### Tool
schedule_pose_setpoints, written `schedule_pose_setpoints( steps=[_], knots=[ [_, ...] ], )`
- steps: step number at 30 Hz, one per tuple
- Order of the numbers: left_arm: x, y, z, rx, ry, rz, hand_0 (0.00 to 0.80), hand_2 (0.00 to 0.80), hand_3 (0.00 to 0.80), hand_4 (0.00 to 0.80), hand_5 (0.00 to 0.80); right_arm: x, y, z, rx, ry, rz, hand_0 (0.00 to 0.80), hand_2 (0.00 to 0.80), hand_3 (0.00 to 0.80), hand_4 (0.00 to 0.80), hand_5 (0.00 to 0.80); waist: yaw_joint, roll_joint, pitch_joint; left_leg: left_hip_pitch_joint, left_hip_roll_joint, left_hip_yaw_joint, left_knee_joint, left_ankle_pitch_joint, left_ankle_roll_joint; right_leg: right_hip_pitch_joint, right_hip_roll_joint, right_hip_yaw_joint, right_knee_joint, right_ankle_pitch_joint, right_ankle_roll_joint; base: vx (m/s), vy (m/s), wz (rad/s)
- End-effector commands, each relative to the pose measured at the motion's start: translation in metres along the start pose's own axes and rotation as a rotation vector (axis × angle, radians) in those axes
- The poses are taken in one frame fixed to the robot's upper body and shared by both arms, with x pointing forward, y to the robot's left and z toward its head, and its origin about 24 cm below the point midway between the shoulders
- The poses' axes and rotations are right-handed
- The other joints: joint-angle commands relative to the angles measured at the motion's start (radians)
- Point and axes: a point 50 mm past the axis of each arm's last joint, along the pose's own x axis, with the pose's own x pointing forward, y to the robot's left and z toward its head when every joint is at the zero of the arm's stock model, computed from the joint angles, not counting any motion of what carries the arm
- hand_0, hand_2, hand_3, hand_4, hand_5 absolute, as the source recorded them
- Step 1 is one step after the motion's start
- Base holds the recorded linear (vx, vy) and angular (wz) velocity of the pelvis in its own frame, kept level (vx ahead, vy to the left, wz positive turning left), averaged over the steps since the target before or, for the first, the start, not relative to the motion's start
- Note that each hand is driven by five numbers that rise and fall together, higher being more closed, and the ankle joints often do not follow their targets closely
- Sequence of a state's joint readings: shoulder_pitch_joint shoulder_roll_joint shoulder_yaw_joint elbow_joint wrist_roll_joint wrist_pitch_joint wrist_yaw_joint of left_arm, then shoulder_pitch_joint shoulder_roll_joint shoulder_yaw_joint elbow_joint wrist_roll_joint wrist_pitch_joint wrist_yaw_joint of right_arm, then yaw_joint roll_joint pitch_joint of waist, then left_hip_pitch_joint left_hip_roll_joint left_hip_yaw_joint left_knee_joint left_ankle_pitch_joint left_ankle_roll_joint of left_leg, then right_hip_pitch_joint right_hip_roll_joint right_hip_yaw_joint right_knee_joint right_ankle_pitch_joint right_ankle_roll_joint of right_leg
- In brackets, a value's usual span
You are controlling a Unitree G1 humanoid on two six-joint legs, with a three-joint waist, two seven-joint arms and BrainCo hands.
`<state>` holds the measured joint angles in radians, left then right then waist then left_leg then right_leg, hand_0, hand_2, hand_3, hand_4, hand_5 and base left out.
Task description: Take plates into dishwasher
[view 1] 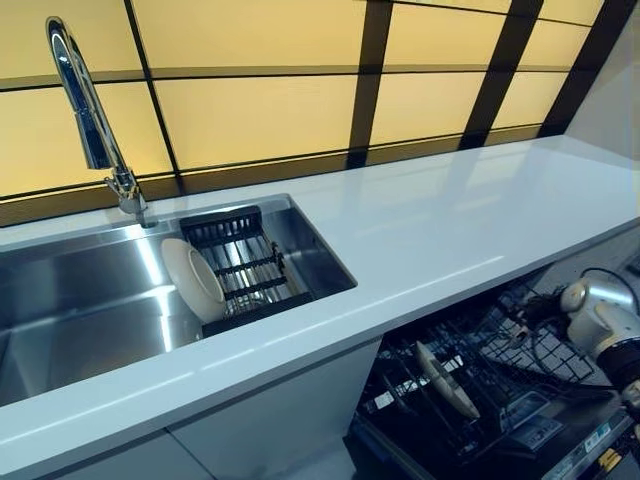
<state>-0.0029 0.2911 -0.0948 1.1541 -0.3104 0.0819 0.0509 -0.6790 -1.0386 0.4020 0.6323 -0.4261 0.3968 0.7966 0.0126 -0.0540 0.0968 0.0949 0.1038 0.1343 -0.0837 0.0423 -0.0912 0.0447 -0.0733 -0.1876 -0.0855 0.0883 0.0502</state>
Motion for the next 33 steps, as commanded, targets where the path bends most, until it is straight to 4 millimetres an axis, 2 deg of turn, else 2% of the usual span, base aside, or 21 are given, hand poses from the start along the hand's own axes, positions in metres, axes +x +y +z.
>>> schedule_pose_setpoints(
  steps=[1, 9, 13, 17, 24, 33],
  knots=[
    [0.000, 0.022, 0.006, -0.004, 0.006, 0.074, 0.000, 0.000, 0.000, 0.000, 0.000, -0.016, -0.026, -0.011, 0.067, 0.000, -0.078, 0.000, 0.000, 0.000, 0.000, 0.000, -0.007, -0.056, -0.030, -0.011, -0.017, 0.009, -0.004, 0.014, 0.017, 0.041, -0.024, 0.026, 0.005, -0.012, 0.037, 0.005, 0.011, -0.04],
    [0.000, 0.022, 0.003, -0.010, 0.012, 0.081, 0.000, 0.000, 0.000, 0.000, 0.000, -0.034, -0.045, -0.023, 0.195, -0.085, -0.129, 0.000, 0.000, 0.000, 0.000, 0.000, -0.015, -0.066, -0.034, -0.005, -0.020, 0.014, -0.004, 0.013, 0.018, 0.048, -0.023, 0.027, 0.005, -0.011, 0.038, 0.002, 0.007, -0.02],
    [0.000, 0.026, 0.001, -0.023, 0.016, 0.092, 0.000, 0.000, 0.000, 0.000, 0.000, -0.059, -0.066, -0.005, 0.283, -0.296, -0.263, 0.000, 0.000, 0.000, 0.000, 0.000, -0.024, -0.069, -0.035, -0.002, -0.025, 0.012, -0.004, 0.012, 0.018, 0.052, -0.022, 0.028, 0.007, -0.012, 0.038, -0.003, 0.006, -0.02],
    [0.000, 0.025, -0.003, -0.033, 0.021, 0.094, 0.000, 0.000, 0.000, 0.000, 0.000, -0.078, -0.079, 0.011, 0.325, -0.424, -0.370, 0.000, 0.000, 0.000, 0.000, 0.000, -0.023, -0.071, -0.040, -0.003, -0.028, 0.006, -0.004, 0.010, 0.020, 0.052, -0.024, 0.026, 0.008, -0.013, 0.040, 0.000, 0.000, 0.00],
    [0.000, 0.019, -0.006, -0.026, 0.022, 0.086, 0.000, 0.000, 0.000, 0.000, 0.000, -0.089, -0.090, 0.029, 0.354, -0.523, -0.414, 0.000, 0.000, 0.000, 0.000, 0.000, 0.001, -0.073, -0.045, -0.011, -0.034, -0.009, -0.004, 0.012, 0.022, 0.060, -0.030, 0.005, 0.007, -0.018, 0.039, 0.000, 0.002, 0.00],
    [0.000, 0.020, -0.008, -0.008, 0.030, 0.080, 0.000, 0.000, 0.000, 0.000, 0.000, -0.116, -0.107, 0.067, 0.534, -0.858, -0.474, 0.000, 0.000, 0.000, 0.000, 0.000, 0.035, -0.072, -0.053, -0.022, -0.047, -0.035, -0.004, 0.013, 0.024, 0.068, -0.036, -0.030, 0.011, -0.026, 0.037, 0.001, 0.013, 0.08]
  ],
)
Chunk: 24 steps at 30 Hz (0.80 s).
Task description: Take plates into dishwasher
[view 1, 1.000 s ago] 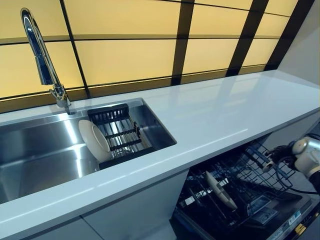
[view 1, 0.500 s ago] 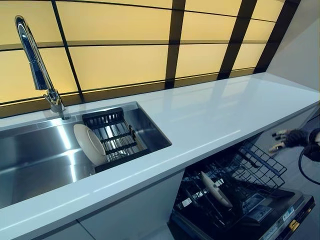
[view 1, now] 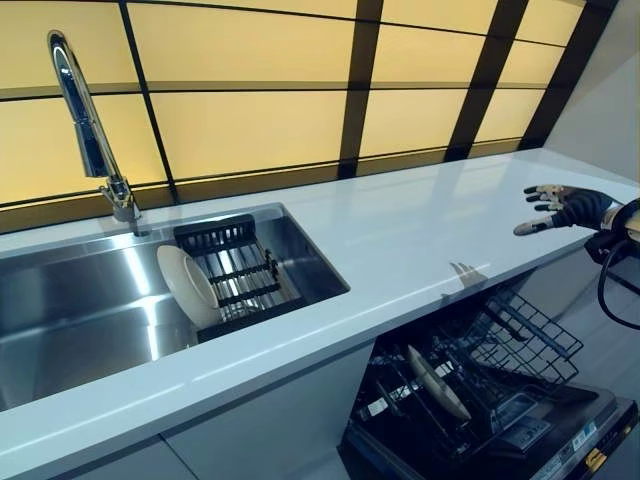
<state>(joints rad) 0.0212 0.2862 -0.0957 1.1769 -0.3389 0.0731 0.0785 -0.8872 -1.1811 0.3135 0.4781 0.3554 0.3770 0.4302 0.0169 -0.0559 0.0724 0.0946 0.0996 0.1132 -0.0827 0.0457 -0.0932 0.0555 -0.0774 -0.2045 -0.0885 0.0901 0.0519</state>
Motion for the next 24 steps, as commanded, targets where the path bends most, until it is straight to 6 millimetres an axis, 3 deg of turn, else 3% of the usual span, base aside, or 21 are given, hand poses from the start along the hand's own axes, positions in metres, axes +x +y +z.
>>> schedule_pose_setpoints(
  steps=[1, 5, 12, 17, 21, 24],
  knots=[
    [0.001, 0.017, 0.007, 0.023, -0.010, 0.046, 0.000, 0.000, 0.000, 0.000, 0.000, 0.002, -0.005, 0.049, 0.035, -0.238, -0.078, 0.000, 0.000, 0.000, 0.000, 0.000, 0.035, -0.069, -0.030, -0.022, -0.043, -0.016, -0.005, 0.009, 0.026, 0.058, -0.033, -0.017, 0.015, -0.029, 0.036, 0.007, 0.012, 0.16],
    [0.002, 0.014, 0.009, 0.033, -0.014, 0.042, 0.000, 0.000, 0.000, 0.000, 0.000, 0.006, 0.005, 0.052, 0.027, -0.260, -0.089, 0.000, 0.000, 0.000, 0.000, 0.000, 0.044, -0.066, -0.032, -0.020, -0.046, -0.022, -0.005, 0.007, 0.028, 0.062, -0.036, -0.024, 0.019, -0.031, 0.036, 0.007, 0.003, 0.08],
    [0.002, -0.002, 0.013, 0.057, -0.030, 0.020, 0.000, 0.000, 0.000, 0.000, 0.000, 0.027, 0.050, 0.065, -0.021, -0.221, 0.035, 0.000, 0.000, 0.000, 0.000, 0.000, 0.080, -0.061, -0.029, -0.021, -0.055, -0.049, -0.005, 0.010, 0.029, 0.073, -0.043, -0.052, 0.020, -0.033, 0.033, 0.019, 0.001, 0.05],
    [0.002, -0.009, 0.013, 0.066, -0.031, 0.011, 0.000, 0.000, 0.000, 0.000, 0.000, 0.039, 0.085, 0.088, -0.075, -0.234, 0.137, 0.000, 0.000, 0.000, 0.000, 0.000, 0.113, -0.056, -0.022, -0.030, -0.063, -0.077, -0.005, 0.020, 0.031, 0.081, -0.047, -0.079, 0.020, -0.036, 0.027, 0.010, 0.011, 0.15],
    [0.001, -0.011, 0.011, 0.070, -0.027, 0.007, 0.000, 0.000, 0.000, 0.000, 0.000, 0.041, 0.097, 0.101, -0.102, -0.260, 0.161, 0.000, 0.000, 0.000, 0.000, 0.000, 0.132, -0.055, -0.020, -0.034, -0.066, -0.092, -0.005, 0.025, 0.032, 0.085, -0.050, -0.096, 0.020, -0.038, 0.025, 0.006, 0.018, 0.19],
    [0.001, -0.013, 0.009, 0.070, -0.026, 0.000, 0.000, 0.000, 0.000, 0.000, 0.000, 0.041, 0.104, 0.122, -0.144, -0.311, 0.161, 0.000, 0.000, 0.000, 0.000, 0.000, 0.154, -0.056, -0.019, -0.038, -0.072, -0.108, -0.005, 0.028, 0.034, 0.090, -0.051, -0.112, 0.020, -0.041, 0.023, 0.006, 0.027, 0.23]
  ],
)
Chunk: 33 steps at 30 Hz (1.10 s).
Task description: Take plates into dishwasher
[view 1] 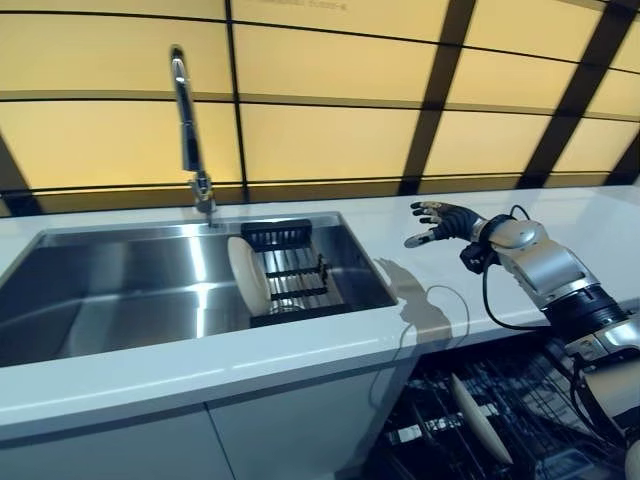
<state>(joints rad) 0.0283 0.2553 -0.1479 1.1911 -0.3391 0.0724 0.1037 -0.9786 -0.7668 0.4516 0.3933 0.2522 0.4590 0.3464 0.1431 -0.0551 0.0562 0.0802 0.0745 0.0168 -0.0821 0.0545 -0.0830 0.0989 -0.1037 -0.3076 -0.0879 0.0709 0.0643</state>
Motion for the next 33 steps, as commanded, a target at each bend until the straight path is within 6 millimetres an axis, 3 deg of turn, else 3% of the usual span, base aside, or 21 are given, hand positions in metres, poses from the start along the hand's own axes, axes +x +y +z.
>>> schedule_pose_setpoints(
  steps=[1, 8, 16, 23, 27, 31, 33],
  knots=[
    [0.002, 0.001, 0.019, 0.028, -0.055, 0.012, 0.000, 0.000, 0.000, 0.000, 0.000, -0.007, -0.025, 0.069, -0.178, -0.149, -0.100, 0.000, 0.000, 0.000, 0.000, 0.000, 0.033, -0.057, -0.003, -0.024, -0.048, -0.015, -0.005, 0.020, 0.025, 0.048, -0.025, -0.013, 0.020, -0.022, 0.010, 0.006, 0.025, 0.16],
    [0.001, -0.001, 0.016, 0.014, -0.051, 0.010, 0.000, 0.000, 0.000, 0.000, 0.000, -0.008, -0.030, 0.092, -0.322, -0.169, -0.158, 0.000, 0.000, 0.000, 0.000, 0.000, 0.065, -0.067, -0.006, -0.027, -0.056, -0.036, -0.005, 0.023, 0.030, 0.052, -0.028, -0.029, 0.025, -0.026, 0.013, 0.005, 0.022, 0.11],
    [0.001, 0.002, 0.015, 0.006, -0.049, 0.018, 0.000, 0.000, 0.000, 0.000, 0.000, -0.006, -0.032, 0.099, -0.345, -0.151, -0.171, 0.000, 0.000, 0.000, 0.000, 0.000, 0.076, -0.078, -0.010, -0.025, -0.062, -0.046, -0.005, 0.024, 0.034, 0.055, -0.030, -0.036, 0.029, -0.025, 0.016, 0.004, 0.007, 0.05],
    [0.001, 0.003, 0.017, 0.004, -0.059, 0.036, 0.000, 0.000, 0.000, 0.000, 0.000, -0.008, -0.030, 0.112, -0.505, -0.212, -0.222, 0.000, 0.000, 0.000, 0.000, 0.000, 0.085, -0.086, -0.012, -0.027, -0.068, -0.051, -0.005, 0.025, 0.038, 0.054, -0.031, -0.038, 0.032, -0.023, 0.021, 0.000, 0.000, 0.00],
    [0.001, 0.006, 0.017, 0.006, -0.061, 0.044, 0.000, 0.000, 0.000, 0.000, 0.000, -0.014, -0.025, 0.128, -0.684, -0.325, -0.275, 0.000, 0.000, 0.000, 0.000, 0.000, 0.090, -0.085, -0.016, -0.030, -0.069, -0.054, -0.005, 0.027, 0.039, 0.053, -0.032, -0.042, 0.032, -0.022, 0.024, 0.000, 0.000, 0.00],
    [0.000, 0.006, 0.013, 0.030, -0.057, 0.040, 0.000, 0.000, 0.000, 0.000, 0.000, -0.023, -0.015, 0.148, -1.051, -0.456, -0.365, 0.000, 0.000, 0.000, 0.000, 0.000, 0.108, -0.090, -0.017, -0.032, -0.073, -0.066, -0.005, 0.027, 0.042, 0.057, -0.033, -0.057, 0.033, -0.024, 0.029, 0.003, 0.002, 0.01],
    [0.000, 0.006, 0.012, 0.040, -0.054, 0.037, 0.000, 0.000, 0.000, 0.000, 0.000, -0.025, -0.011, 0.153, -1.147, -0.486, -0.373, 0.000, 0.000, 0.000, 0.000, 0.000, 0.116, -0.094, -0.020, -0.033, -0.075, -0.071, -0.005, 0.028, 0.043, 0.058, -0.034, -0.064, 0.033, -0.024, 0.030, 0.015, 0.008, 0.13]
  ],
)
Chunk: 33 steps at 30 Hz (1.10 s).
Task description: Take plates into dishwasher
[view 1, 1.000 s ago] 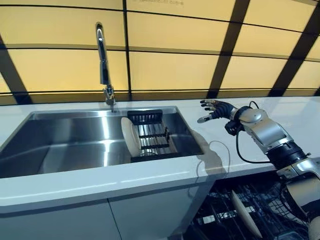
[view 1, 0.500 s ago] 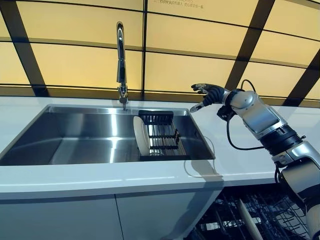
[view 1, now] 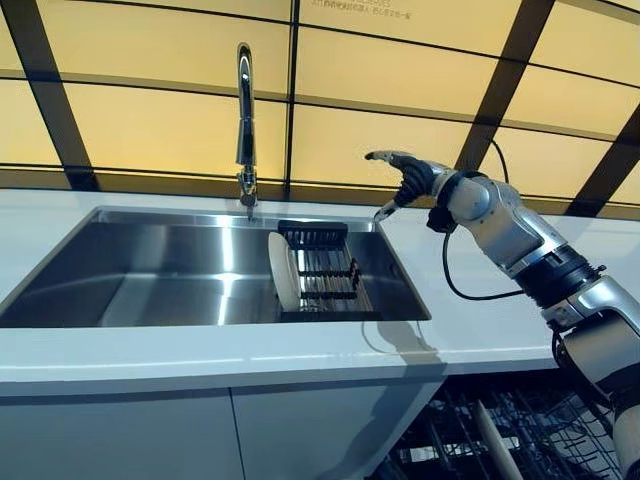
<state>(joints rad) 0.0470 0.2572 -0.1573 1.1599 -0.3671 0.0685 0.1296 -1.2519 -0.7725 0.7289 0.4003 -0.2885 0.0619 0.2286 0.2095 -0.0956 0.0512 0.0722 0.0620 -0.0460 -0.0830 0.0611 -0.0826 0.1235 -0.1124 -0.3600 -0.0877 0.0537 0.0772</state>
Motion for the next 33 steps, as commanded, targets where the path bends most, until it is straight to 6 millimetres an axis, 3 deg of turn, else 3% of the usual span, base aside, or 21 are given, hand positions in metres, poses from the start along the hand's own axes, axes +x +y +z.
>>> schedule_pose_setpoints(
  steps=[1, 13, 17, 22, 33],
  knots=[
    [0.001, 0.005, 0.011, 0.066, -0.041, 0.017, 0.000, 0.000, 0.000, 0.000, 0.000, -0.002, -0.054, 0.027, -0.354, -0.128, -0.161, 0.000, 0.000, 0.000, 0.000, 0.000, 0.054, -0.056, -0.016, -0.026, -0.064, -0.013, -0.004, 0.022, 0.043, 0.035, -0.025, -0.015, 0.031, -0.008, 0.017, 0.017, 0.007, 0.22],
    [0.000, 0.005, 0.007, 0.069, -0.026, 0.017, 0.000, 0.000, 0.000, 0.000, 0.000, -0.007, -0.049, 0.061, -0.659, -0.312, -0.152, 0.000, 0.000, 0.000, 0.000, 0.000, 0.073, -0.076, -0.026, -0.036, -0.072, -0.036, -0.004, 0.023, 0.049, 0.039, -0.021, -0.038, 0.025, -0.009, 0.023, 0.010, 0.004, 0.10],
    [0.000, 0.006, 0.006, 0.062, -0.019, 0.021, 0.000, 0.000, 0.000, 0.000, 0.000, -0.009, -0.043, 0.081, -0.787, -0.399, -0.104, 0.000, 0.000, 0.000, 0.000, 0.000, 0.082, -0.081, -0.029, -0.040, -0.074, -0.045, -0.004, 0.026, 0.050, 0.038, -0.021, -0.047, 0.028, -0.012, 0.023, 0.028, 0.012, 0.01],
    [0.000, 0.007, 0.000, 0.050, -0.008, 0.025, 0.000, 0.000, 0.000, 0.000, 0.000, -0.013, -0.036, 0.091, -0.860, -0.446, -0.024, 0.000, 0.000, 0.000, 0.000, 0.000, 0.091, -0.087, -0.031, -0.043, -0.073, -0.054, -0.004, 0.029, 0.049, 0.041, -0.017, -0.056, 0.031, -0.017, 0.020, 0.045, 0.027, 0.02],
    [-0.002, 0.019, -0.013, 0.051, 0.019, 0.047, 0.000, 0.000, 0.000, 0.000, 0.000, -0.015, -0.029, 0.067, -0.874, -0.399, 0.074, 0.000, 0.000, 0.000, 0.000, 0.000, 0.105, -0.110, -0.008, -0.062, -0.070, -0.068, -0.004, 0.038, 0.044, 0.035, -0.007, -0.067, 0.024, -0.015, 0.017, 0.042, 0.009, 0.06]
  ],
)
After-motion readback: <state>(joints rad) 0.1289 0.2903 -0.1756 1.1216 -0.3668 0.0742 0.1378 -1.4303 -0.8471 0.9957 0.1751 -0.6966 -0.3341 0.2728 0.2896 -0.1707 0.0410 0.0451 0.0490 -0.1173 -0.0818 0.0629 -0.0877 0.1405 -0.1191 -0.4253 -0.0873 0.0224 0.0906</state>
